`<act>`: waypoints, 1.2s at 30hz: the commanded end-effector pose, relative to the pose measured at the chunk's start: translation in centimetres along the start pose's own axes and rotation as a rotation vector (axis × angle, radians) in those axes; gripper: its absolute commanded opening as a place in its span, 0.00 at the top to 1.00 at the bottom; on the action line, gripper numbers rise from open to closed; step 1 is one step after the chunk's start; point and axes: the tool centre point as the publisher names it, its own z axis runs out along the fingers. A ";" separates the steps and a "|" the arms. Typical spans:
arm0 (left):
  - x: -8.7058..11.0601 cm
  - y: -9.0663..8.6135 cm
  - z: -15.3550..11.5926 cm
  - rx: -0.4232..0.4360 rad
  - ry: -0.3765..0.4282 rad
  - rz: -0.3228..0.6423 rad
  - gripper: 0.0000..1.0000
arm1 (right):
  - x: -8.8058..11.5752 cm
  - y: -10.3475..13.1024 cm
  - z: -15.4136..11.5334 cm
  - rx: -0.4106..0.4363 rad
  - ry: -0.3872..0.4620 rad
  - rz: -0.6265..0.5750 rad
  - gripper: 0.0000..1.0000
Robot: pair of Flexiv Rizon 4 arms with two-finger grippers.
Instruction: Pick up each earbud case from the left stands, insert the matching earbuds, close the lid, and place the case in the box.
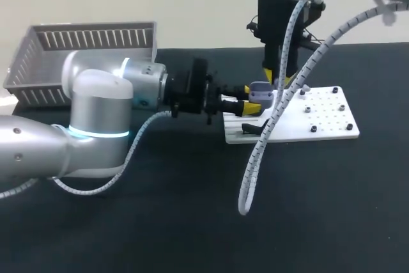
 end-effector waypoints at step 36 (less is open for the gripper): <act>-0.3 0.0 0.3 -0.015 -0.006 0.013 1.00 | -0.3 2.2 1.4 -0.010 -0.032 0.036 1.00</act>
